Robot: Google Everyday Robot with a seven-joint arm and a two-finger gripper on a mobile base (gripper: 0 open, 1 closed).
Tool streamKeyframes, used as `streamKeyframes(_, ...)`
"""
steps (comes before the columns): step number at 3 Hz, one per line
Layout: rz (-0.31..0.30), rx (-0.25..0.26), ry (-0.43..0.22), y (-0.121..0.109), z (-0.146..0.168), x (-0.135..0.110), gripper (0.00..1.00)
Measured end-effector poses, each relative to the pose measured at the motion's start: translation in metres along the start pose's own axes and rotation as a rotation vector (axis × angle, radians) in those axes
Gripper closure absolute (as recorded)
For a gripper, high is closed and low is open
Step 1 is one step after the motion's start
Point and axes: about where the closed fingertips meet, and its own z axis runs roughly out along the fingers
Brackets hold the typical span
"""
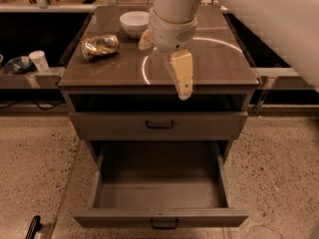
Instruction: Place orange can into middle drawer
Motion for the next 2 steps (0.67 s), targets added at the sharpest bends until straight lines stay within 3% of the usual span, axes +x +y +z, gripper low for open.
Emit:
streamKeyframes(1, 0.013, 0.011, 0.1, -0.041, 0.025, 0.019, 0.0)
streamKeyframes(2, 0.023, 0.05, 0.164, -0.073, 0.036, 0.024, 0.0)
